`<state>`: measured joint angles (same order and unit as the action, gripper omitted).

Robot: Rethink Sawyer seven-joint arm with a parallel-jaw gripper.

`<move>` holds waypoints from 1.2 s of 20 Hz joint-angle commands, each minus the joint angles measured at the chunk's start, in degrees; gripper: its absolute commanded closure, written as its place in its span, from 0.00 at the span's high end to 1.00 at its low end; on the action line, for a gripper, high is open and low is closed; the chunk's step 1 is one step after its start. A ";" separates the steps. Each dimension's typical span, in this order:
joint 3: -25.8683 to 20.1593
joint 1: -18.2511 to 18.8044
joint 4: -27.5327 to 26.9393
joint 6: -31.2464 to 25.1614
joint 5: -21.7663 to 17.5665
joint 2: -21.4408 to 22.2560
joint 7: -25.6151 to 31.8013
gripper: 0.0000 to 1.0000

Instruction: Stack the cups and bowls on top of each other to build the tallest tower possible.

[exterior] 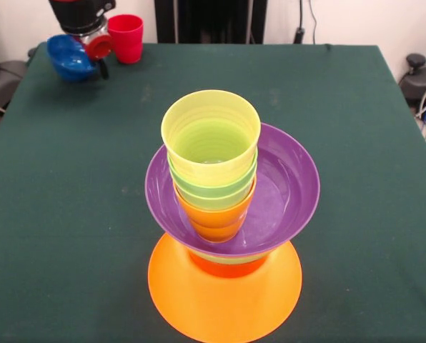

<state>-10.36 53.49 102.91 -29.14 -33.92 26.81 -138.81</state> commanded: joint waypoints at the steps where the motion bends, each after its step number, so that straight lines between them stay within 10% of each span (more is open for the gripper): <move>1: -3.44 -0.67 -3.08 4.72 -5.70 -3.34 7.95 0.00; 24: -7.77 -0.17 -2.25 -1.92 -3.32 1.54 11.12 0.00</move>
<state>-10.99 53.57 102.95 -29.14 -36.43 27.62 -138.81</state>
